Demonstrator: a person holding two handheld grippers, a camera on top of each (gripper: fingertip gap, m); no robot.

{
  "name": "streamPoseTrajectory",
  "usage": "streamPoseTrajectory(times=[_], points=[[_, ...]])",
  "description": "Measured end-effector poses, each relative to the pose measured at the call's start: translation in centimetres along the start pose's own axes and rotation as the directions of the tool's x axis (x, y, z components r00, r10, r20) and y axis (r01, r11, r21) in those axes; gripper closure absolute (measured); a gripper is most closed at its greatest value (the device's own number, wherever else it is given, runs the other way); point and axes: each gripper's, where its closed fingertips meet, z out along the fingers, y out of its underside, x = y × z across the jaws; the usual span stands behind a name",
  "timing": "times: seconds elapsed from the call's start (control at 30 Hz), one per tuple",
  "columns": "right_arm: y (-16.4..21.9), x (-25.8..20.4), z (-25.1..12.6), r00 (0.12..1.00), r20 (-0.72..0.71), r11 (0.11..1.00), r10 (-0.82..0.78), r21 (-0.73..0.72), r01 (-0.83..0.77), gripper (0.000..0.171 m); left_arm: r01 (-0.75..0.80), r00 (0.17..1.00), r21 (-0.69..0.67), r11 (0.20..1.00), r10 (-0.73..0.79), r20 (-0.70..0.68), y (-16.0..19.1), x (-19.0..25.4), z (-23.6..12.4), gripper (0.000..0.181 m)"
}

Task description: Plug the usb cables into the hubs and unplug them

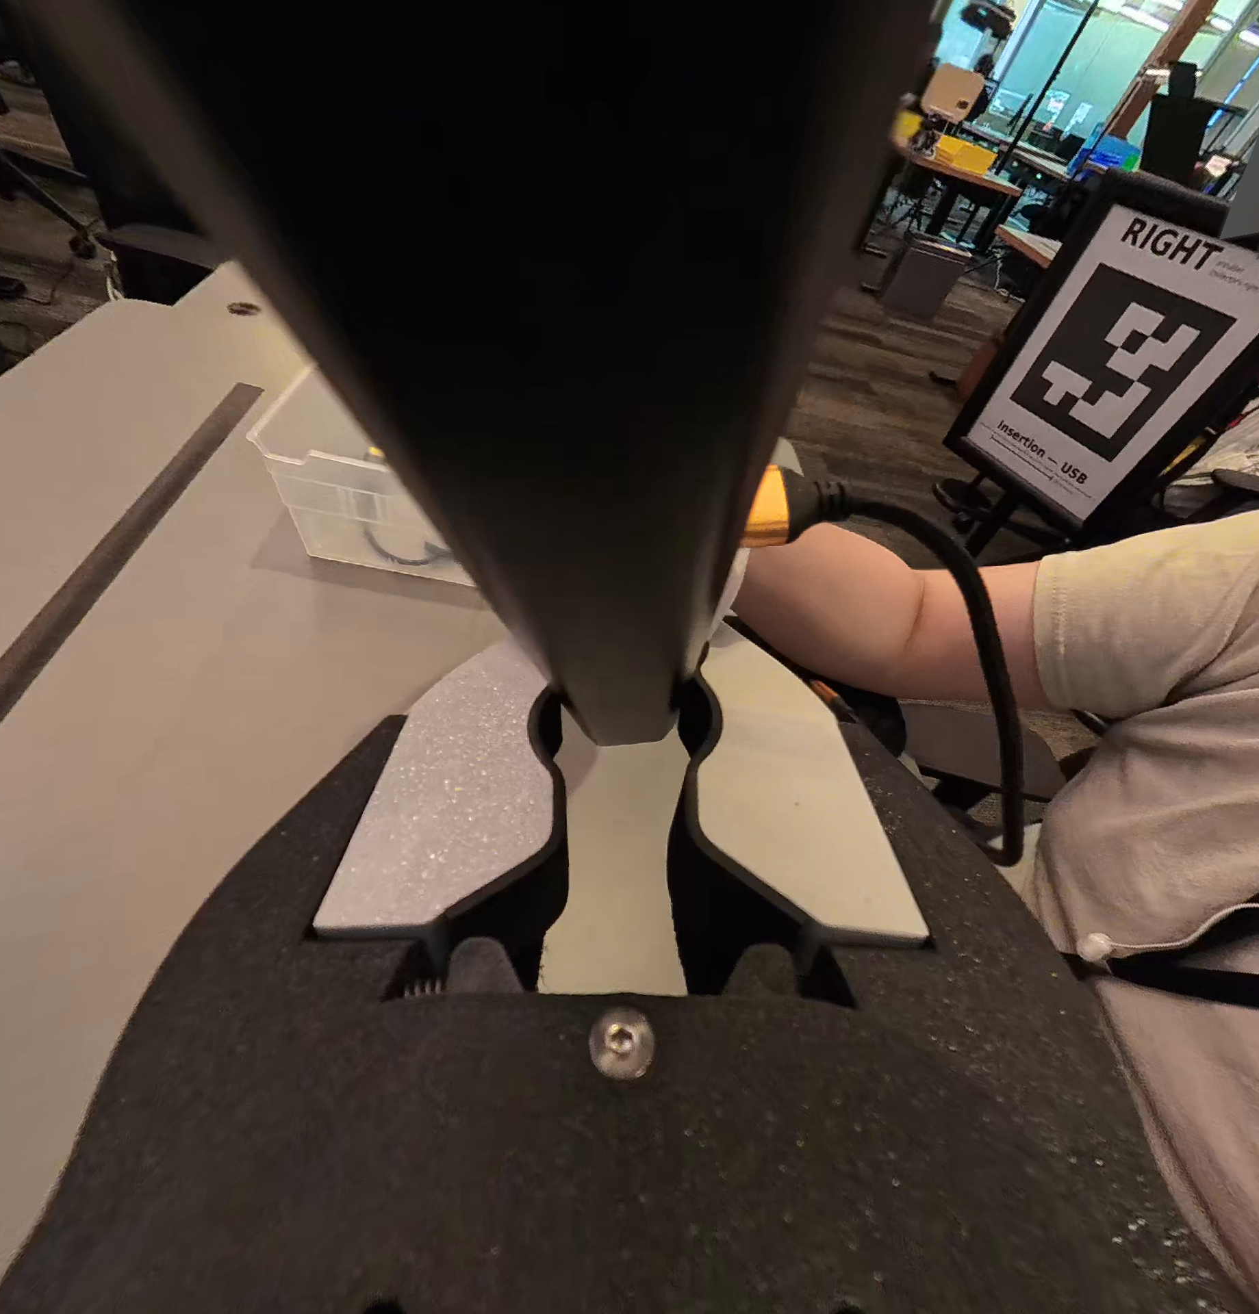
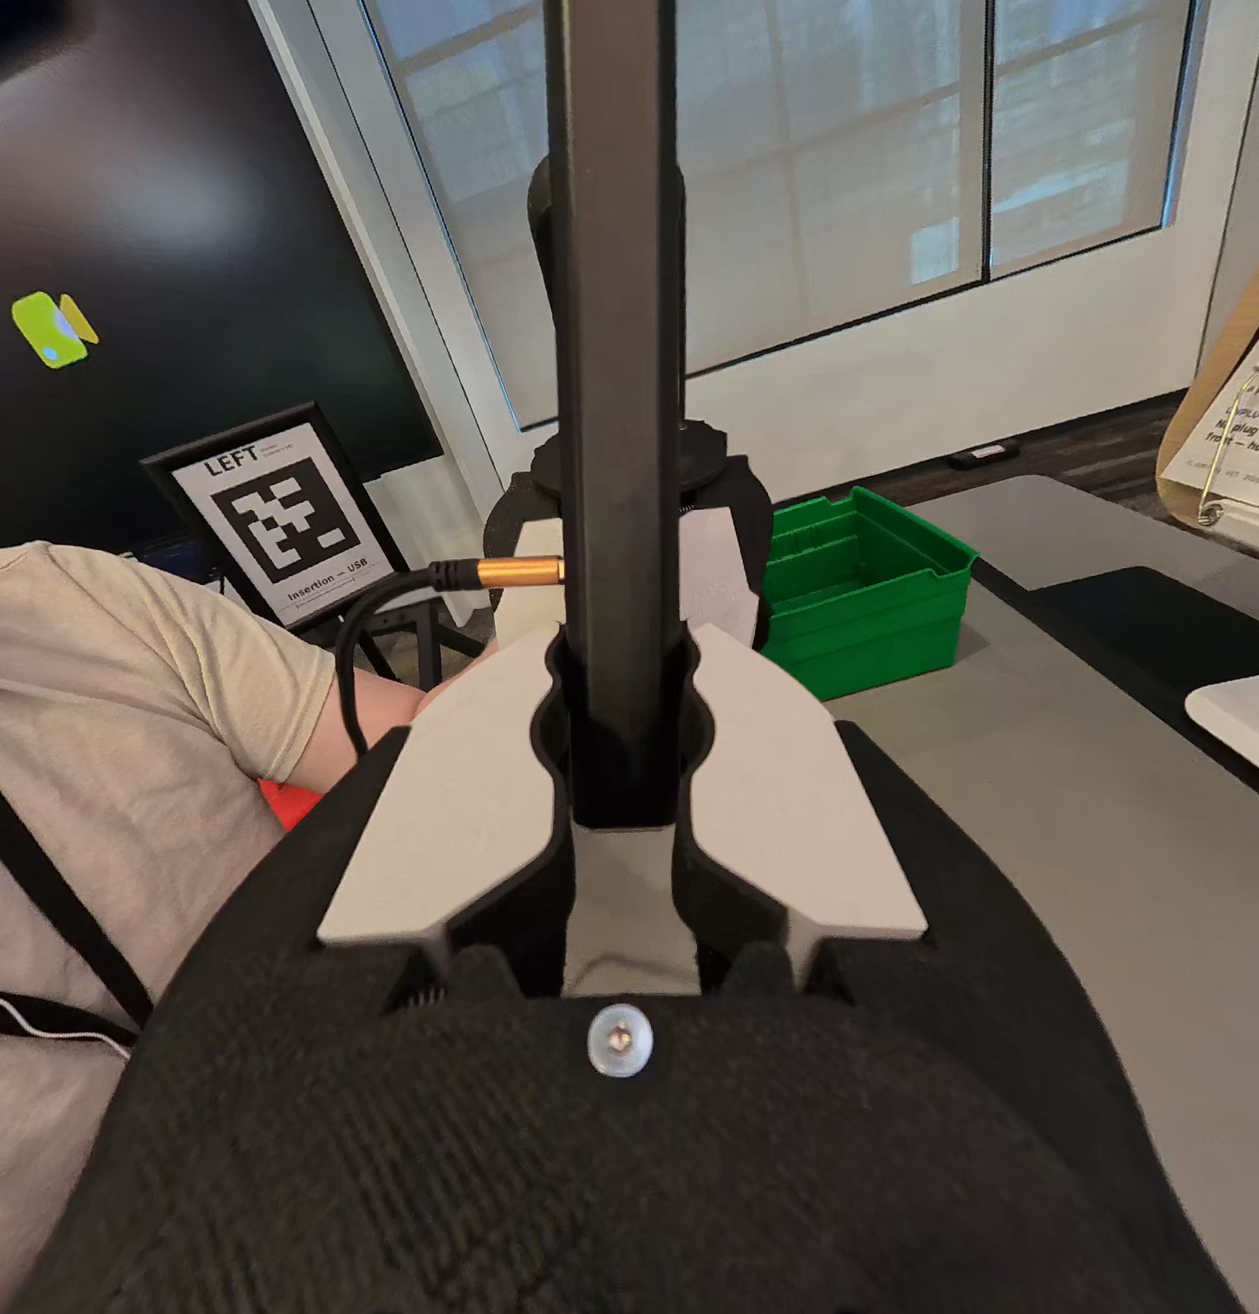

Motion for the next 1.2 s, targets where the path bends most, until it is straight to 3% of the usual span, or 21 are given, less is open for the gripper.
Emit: streamPoseTrajectory(times=[0.13, 0.3, 0.4, 0.47, 0.5, 0.57, 0.7, 0.8, 0.97, 1.2], points=[[-0.1, -0.3, -1.9, 0.999, 0.028, 0.999, -0.028, -0.030, 0.029, 0.138, 0.017, 1.000, -0.099, 0.995, -0.017, 0.004, 1.5, 0.2, -0.1, 0.152], [-4.1, -0.3, -5.4, 0.997, -0.075, 0.988, -0.031, 0.150, 0.042, 0.123, 0.019, 0.999, -0.246, 0.969, -0.008, 0.046, 4.0, -0.1, 1.1, 0.152], [-2.3, 0.9, -3.7, 0.980, -0.191, 0.998, -0.055, 0.004, 0.057, 0.100, 0.009, 1.000, -0.297, 0.955, 0.000, 0.031, 5.0, 0.1, 2.3, 0.152], [-0.6, 0.4, -2.3, 0.988, -0.147, 0.995, -0.052, -0.087, 0.039, 0.109, -0.001, 1.000, -0.329, 0.944, 0.010, 0.023, 5.6, 0.3, 2.9, 0.152], [0.0, 0.1, -1.9, 0.993, -0.112, 0.992, -0.048, -0.122, 0.034, 0.138, -0.006, 1.000, -0.336, 0.942, 0.011, 0.015, 5.8, 0.4, 3.1, 0.152], [-0.3, 0.0, -1.9, 0.996, -0.084, 0.993, -0.005, -0.114, -0.004, 0.143, -0.019, 1.000, -0.295, 0.955, 0.017, -0.010, 5.4, 0.6, 3.3, 0.152], [-3.0, 0.4, -3.3, 0.992, -0.103, 0.996, 0.067, 0.068, -0.061, 0.143, 0.030, 0.995, -0.010, 0.999, -0.031, -0.100, 1.6, 0.8, 2.8, 0.151], [-4.1, 0.9, -4.2, 0.987, -0.146, 0.989, 0.062, 0.139, -0.042, 0.143, 0.058, 0.993, 0.114, 0.992, -0.045, -0.109, 0.4, 0.2, 2.6, 0.144], [-4.4, 1.4, -4.1, 0.980, -0.194, 0.985, 0.048, 0.170, -0.014, 0.143, 0.068, 0.997, 0.217, 0.974, -0.056, -0.057, -0.6, -0.7, 2.7, 0.138], [-4.7, 0.9, -3.5, 0.984, -0.179, 0.982, 0.016, 0.189, 0.018, 0.143, 0.058, 0.998, 0.228, 0.972, -0.052, -0.030, -0.6, -0.9, 2.6, 0.151]])
